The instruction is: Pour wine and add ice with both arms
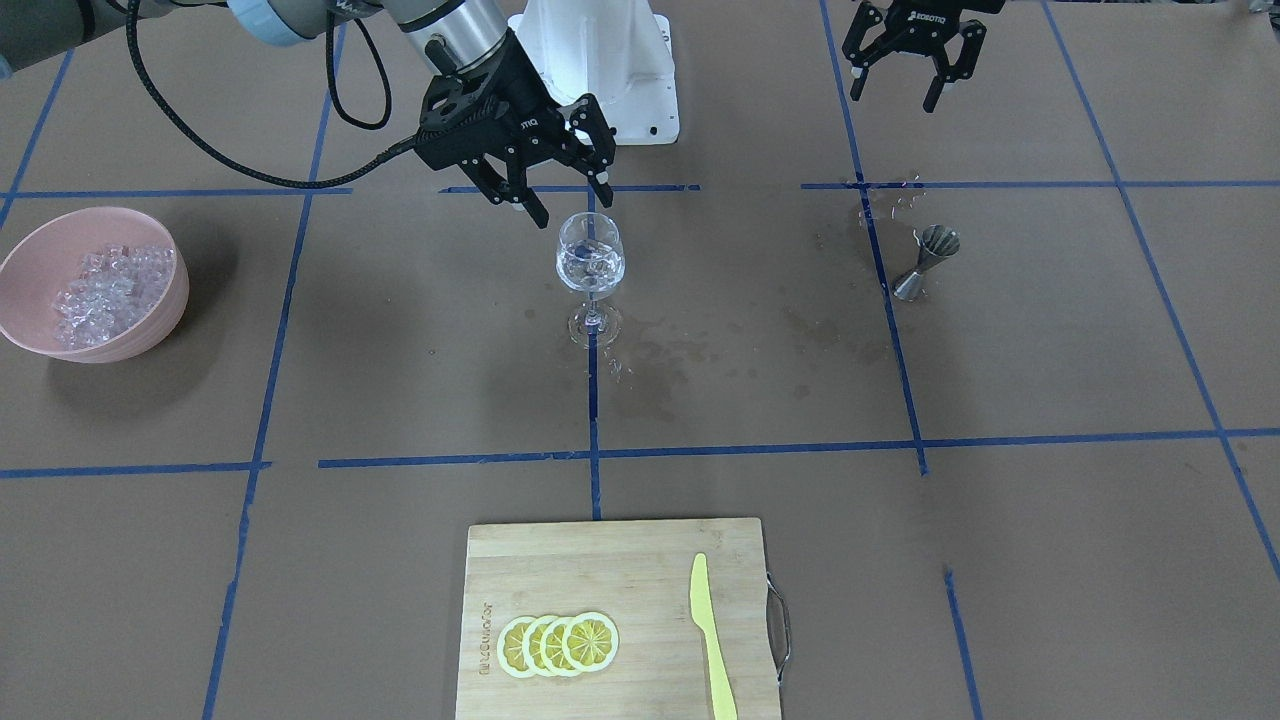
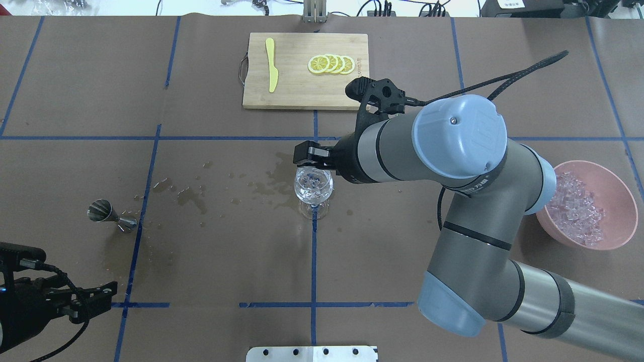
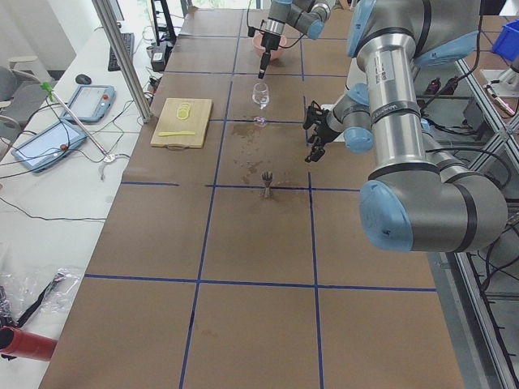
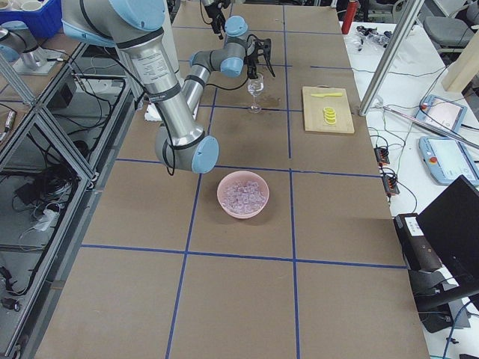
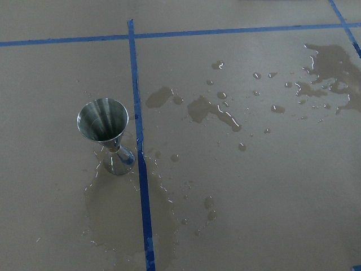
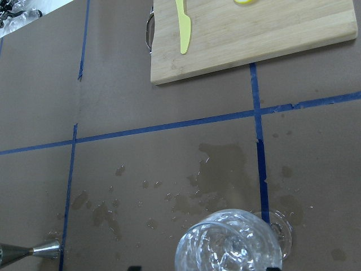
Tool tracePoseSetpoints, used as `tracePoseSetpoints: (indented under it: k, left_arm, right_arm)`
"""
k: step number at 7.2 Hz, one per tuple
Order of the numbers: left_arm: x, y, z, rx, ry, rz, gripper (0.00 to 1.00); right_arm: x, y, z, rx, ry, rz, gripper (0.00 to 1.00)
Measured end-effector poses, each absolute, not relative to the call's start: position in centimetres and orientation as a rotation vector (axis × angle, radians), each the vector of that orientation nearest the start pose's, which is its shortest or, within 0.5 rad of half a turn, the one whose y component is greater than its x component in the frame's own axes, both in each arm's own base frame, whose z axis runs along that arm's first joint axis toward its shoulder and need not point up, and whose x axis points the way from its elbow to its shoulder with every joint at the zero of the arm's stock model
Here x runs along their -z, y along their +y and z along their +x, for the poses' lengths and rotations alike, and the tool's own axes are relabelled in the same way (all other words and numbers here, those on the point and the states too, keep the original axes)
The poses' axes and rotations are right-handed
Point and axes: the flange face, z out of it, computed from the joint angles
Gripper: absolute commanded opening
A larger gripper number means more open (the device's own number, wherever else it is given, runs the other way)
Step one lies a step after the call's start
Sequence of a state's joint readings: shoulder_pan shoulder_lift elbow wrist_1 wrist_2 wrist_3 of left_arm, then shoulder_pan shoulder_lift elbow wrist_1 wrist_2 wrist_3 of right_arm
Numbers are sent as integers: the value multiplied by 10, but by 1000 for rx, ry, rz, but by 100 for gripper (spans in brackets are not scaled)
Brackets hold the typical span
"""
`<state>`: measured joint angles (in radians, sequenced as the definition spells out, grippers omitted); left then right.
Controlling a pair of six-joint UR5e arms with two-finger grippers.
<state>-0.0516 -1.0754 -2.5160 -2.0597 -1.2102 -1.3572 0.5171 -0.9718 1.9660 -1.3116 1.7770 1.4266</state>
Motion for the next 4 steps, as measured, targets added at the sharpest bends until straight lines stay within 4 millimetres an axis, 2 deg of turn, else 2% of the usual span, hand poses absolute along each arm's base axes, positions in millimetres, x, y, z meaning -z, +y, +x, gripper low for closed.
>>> tracePoseSetpoints:
  k: [2, 4]
  left_arm:
    - [-330, -206, 254, -53, 865, 449, 100]
    - [-323, -241, 218, -138, 854, 492, 100]
  right_arm:
    - [-113, -386, -442, -204, -1253, 241, 100]
    - [-108, -392, -432, -218, -1259, 250, 100]
